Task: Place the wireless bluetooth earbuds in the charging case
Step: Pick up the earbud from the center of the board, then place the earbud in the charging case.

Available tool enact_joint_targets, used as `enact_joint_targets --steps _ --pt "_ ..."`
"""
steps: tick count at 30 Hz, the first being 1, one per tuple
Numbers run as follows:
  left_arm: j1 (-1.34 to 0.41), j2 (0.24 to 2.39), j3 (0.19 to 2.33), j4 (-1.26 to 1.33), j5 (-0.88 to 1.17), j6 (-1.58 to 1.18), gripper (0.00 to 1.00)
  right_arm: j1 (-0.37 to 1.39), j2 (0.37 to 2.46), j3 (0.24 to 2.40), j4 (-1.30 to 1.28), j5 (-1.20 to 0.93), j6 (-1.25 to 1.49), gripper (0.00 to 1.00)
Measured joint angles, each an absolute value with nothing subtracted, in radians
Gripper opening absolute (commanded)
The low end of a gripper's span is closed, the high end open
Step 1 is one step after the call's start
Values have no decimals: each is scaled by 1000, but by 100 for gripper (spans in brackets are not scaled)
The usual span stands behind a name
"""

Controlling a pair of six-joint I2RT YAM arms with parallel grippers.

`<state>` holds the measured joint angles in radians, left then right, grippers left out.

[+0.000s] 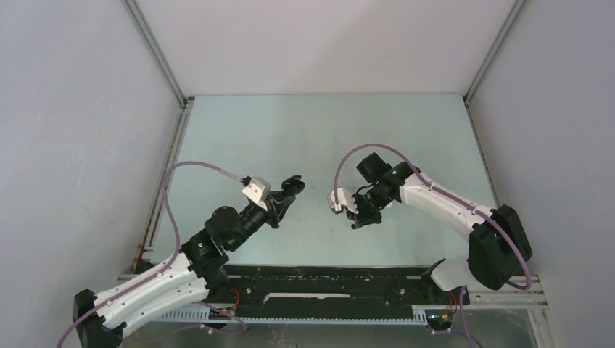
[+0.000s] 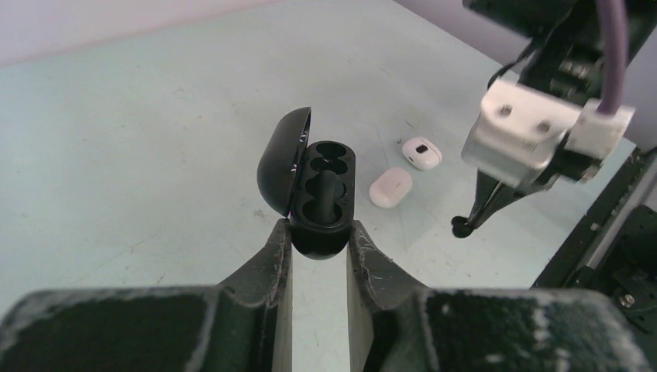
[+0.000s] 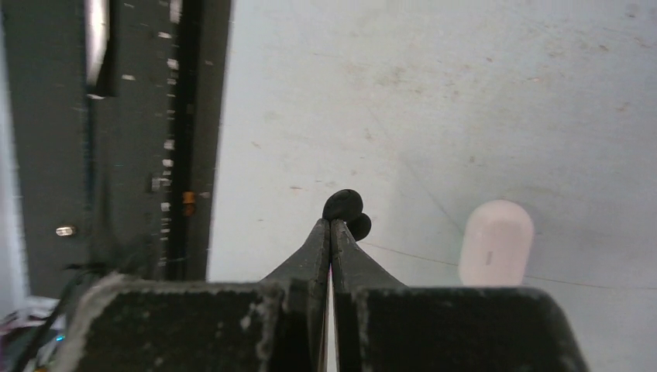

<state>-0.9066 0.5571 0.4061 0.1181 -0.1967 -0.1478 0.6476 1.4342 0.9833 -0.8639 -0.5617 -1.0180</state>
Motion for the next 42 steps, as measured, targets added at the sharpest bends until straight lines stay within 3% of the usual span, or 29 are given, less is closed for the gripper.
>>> enact_joint_targets --steps 13,20,42 --pt "-954 753 352 201 75 -47 0 646 1418 1167 -1233 -809 -940 0" --pt "-987 811 353 225 162 -2 0 646 1527 1337 -1341 -920 -890 0" --pt "-1010 866 387 246 300 9 0 655 1667 1445 -1359 -972 -795 0"
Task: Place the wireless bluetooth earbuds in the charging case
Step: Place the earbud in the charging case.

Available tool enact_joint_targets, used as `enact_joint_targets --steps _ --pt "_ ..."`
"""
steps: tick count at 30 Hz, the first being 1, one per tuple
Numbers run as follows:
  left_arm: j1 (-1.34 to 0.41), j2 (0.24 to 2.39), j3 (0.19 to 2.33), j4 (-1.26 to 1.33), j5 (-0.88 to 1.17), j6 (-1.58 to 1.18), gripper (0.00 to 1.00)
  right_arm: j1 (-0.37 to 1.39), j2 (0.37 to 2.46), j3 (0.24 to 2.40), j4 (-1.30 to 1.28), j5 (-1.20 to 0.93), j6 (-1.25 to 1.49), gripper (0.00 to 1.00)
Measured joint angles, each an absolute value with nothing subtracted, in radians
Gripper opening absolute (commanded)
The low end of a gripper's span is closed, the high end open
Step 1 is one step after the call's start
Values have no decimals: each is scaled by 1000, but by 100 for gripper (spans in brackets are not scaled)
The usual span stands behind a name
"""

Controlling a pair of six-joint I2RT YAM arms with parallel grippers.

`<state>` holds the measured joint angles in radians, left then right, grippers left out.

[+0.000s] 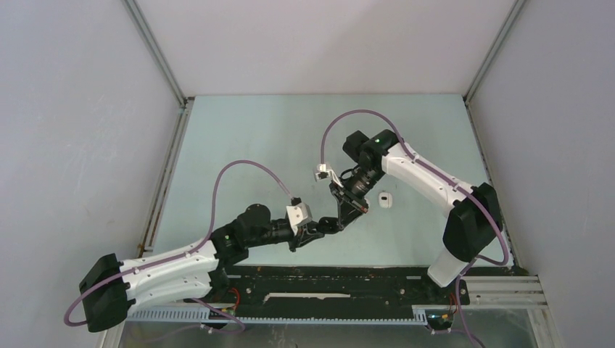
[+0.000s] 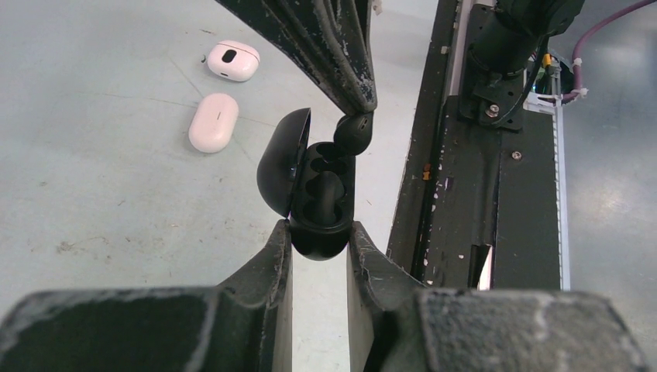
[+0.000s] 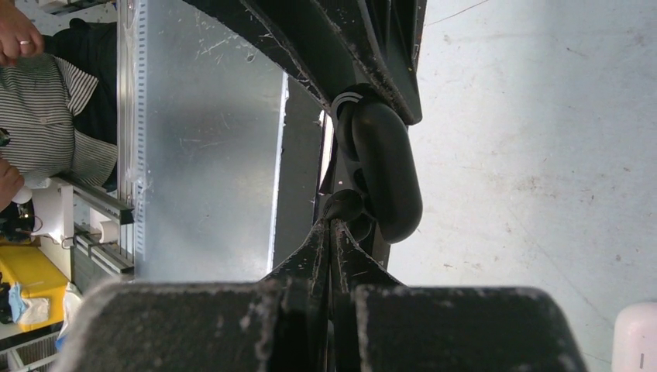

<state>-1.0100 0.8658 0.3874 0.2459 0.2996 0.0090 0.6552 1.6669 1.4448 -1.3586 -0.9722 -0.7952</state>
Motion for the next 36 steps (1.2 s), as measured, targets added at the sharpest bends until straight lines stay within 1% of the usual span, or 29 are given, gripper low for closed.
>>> enact_joint_targets --steps 24,28,36 --pt "-1011 884 408 245 328 8 0 667 1684 1445 -1317 -973 -765 0" --pt "-1011 884 408 244 326 8 0 667 1684 1445 -1297 -972 -738 10" --pt "-1011 884 408 242 322 8 0 667 1641 1445 -1279 -960 -707 17"
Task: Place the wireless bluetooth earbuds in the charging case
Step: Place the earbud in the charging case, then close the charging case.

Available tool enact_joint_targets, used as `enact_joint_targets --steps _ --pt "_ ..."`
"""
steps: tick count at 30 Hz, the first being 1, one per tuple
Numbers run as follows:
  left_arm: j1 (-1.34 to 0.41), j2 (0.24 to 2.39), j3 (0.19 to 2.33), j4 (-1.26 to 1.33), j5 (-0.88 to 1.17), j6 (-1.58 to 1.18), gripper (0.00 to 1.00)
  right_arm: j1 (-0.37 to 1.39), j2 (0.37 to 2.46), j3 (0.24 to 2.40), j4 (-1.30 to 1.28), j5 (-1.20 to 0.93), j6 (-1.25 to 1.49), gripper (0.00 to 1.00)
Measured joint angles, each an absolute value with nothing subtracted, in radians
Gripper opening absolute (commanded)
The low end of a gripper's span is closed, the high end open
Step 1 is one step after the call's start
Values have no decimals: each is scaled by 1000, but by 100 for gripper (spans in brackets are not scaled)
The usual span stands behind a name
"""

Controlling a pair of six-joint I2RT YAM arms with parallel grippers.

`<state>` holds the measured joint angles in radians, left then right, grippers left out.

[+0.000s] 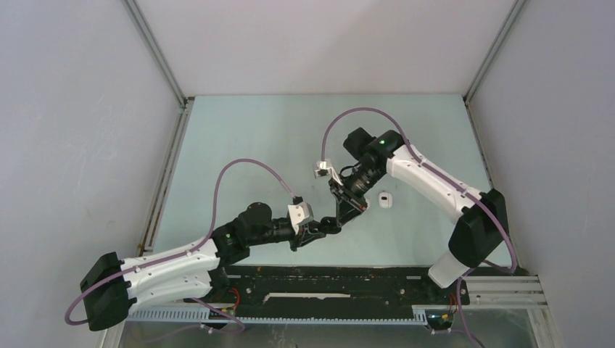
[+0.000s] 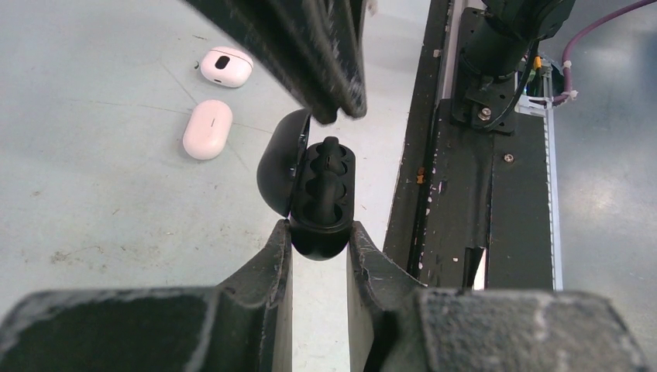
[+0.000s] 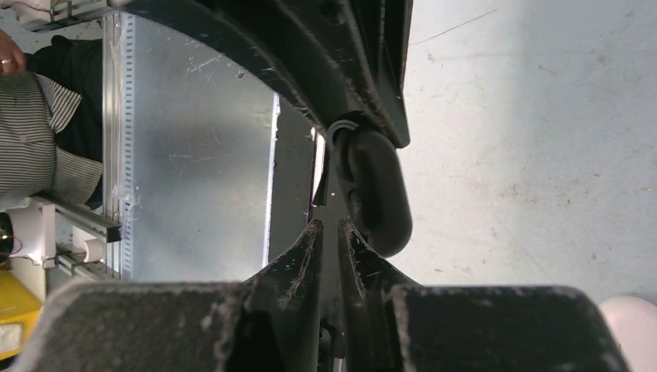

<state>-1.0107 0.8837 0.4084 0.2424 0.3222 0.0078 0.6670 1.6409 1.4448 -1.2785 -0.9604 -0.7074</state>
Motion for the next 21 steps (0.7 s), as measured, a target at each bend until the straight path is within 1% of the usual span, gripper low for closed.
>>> enact_joint_targets --steps 6,8,9,10,12,13,14,18,21 --pt "-1011 884 408 245 322 8 0 648 1519 1445 -1301 -950 -711 21" --pt "-1011 884 408 245 322 8 0 638 1482 1444 -1307 -945 -714 24" --pt "-1011 884 408 245 322 8 0 630 1458 1443 -1306 -945 -716 28" --pt "-1011 884 408 245 322 8 0 620 1438 1438 -1301 -945 -715 35" --pt "-1011 884 408 245 322 8 0 594 1394 1415 -1278 -943 -710 52" --pt "-1011 885 408 245 323 8 0 582 1378 1401 -1266 -941 -706 56" --pt "-1011 887 409 245 323 8 0 569 1364 1383 -1250 -939 -707 60" --pt "-1011 905 426 245 330 8 0 547 1374 1334 -1200 -935 -710 65" --pt "-1011 913 445 245 335 8 0 548 1428 1317 -1161 -939 -709 67"
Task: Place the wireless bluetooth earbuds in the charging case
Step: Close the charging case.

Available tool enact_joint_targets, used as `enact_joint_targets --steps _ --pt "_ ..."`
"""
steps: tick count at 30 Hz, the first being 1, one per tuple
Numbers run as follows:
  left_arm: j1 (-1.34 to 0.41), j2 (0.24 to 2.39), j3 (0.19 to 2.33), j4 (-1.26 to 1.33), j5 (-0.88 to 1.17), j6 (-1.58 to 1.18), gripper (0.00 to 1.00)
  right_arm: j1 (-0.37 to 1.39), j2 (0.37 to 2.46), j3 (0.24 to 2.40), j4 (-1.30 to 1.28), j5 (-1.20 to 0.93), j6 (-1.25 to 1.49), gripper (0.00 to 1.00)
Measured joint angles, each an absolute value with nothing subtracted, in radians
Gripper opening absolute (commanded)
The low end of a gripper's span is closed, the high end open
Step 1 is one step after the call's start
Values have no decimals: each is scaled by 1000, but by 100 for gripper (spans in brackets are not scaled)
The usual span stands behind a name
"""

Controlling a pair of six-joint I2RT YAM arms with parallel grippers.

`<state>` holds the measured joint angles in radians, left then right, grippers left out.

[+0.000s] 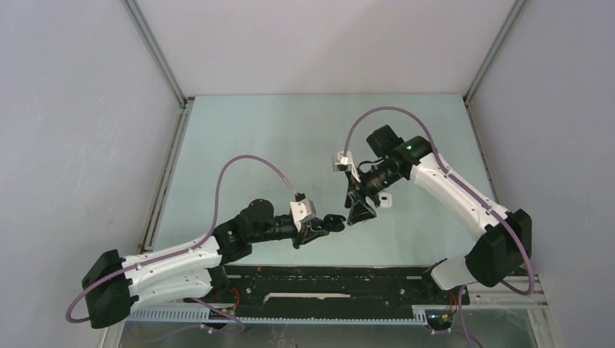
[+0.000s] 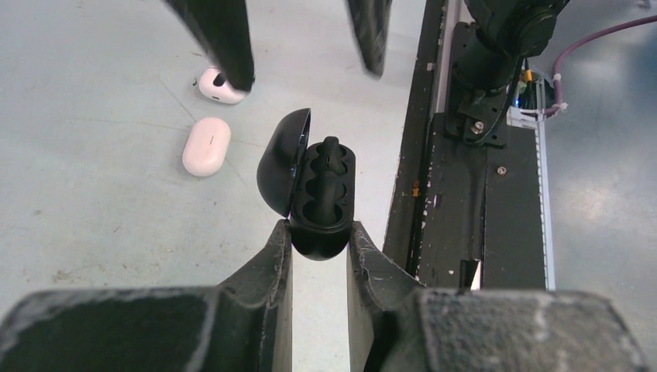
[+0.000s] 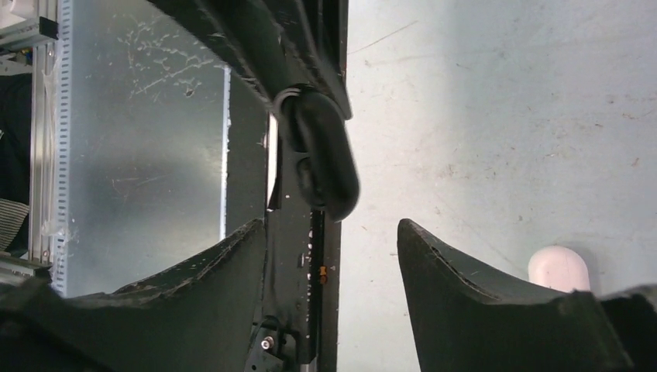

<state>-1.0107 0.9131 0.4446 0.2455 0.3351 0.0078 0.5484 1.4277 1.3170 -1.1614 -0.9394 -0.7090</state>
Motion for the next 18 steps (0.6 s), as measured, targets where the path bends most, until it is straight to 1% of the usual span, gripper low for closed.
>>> enact_joint_targets --steps 2,6,9,11,14,16,18 --pt "-1011 916 455 246 336 0 0 554 1454 1302 -1133 -944 -707 69" --pt "-1011 925 472 245 326 -17 0 585 1469 1275 -1110 -946 -706 80" --pt "-1007 941 485 245 307 -37 0 630 1444 1247 -1089 -939 -694 80" --pt "-1000 957 494 245 295 -60 0 653 1394 1208 -1063 -912 -675 83" --pt "-987 984 508 258 301 -105 0 654 1290 1171 -1029 -847 -652 84" --pt "-969 996 515 268 286 -126 0 619 1219 1166 -1023 -823 -628 85" --pt "-950 1013 515 268 265 -143 1 540 1146 1153 -1006 -800 -596 86"
